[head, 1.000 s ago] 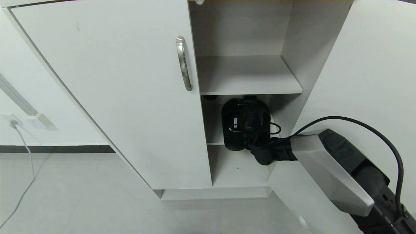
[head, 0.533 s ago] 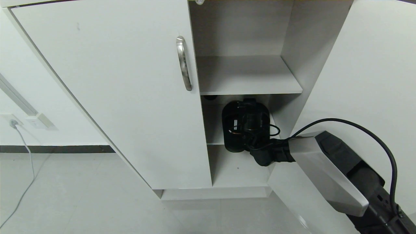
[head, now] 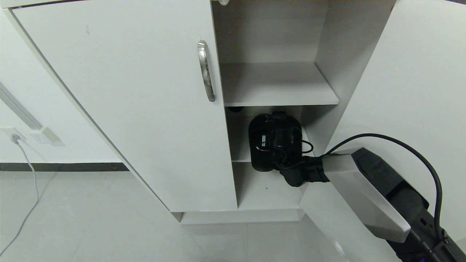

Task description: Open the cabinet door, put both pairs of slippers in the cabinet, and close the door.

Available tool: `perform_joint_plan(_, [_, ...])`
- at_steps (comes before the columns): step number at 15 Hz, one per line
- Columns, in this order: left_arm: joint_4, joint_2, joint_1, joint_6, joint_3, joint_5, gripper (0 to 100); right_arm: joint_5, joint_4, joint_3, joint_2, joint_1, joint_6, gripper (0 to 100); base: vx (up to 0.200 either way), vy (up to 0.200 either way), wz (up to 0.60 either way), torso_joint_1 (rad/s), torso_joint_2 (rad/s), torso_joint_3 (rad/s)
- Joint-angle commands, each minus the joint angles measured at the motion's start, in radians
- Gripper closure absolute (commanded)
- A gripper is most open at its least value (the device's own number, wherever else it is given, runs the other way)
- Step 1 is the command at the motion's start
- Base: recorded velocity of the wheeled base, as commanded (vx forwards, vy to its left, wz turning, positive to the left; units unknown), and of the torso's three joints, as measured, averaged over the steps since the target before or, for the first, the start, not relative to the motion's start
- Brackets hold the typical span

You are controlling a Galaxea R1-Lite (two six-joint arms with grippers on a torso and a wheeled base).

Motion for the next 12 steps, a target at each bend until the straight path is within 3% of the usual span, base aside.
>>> perform_joint_plan(1, [0.000,0.001,0.000,0.000,0.000,0.000,100,0.000,0.000,0.001,0.002,0.001,0.000,100,0.000,0.000,0.00,0.000,0.00,0.000])
perform_joint_plan(2, [0.000,0.001,0.000,0.000,0.000,0.000,100,0.000,0.000,0.001,0.002,0.001,0.000,100,0.000,0.000,0.00,0.000,0.00,0.000])
perform_joint_plan(3, [0.000,0.001,0.000,0.000,0.000,0.000,100,0.000,0.002,0.001,0.002,0.001,0.000,0,0.000,0.000,0.00,0.000,0.00,0.000])
perform_joint_plan(8, [-0.002,0.001,0.000,-0.001,0.000,0.000,100,-0.003,0.009,0.014,0.002,0.005,0.000,0,0.000,0.000,0.00,0.000,0.00,0.000])
perform_joint_plan(12, [-0.002,0.001,0.000,0.000,0.000,0.000,100,-0.009,0.002,0.120,-0.070,0.014,0.006,0,0.000,0.000,0.00,0.000,0.00,0.000])
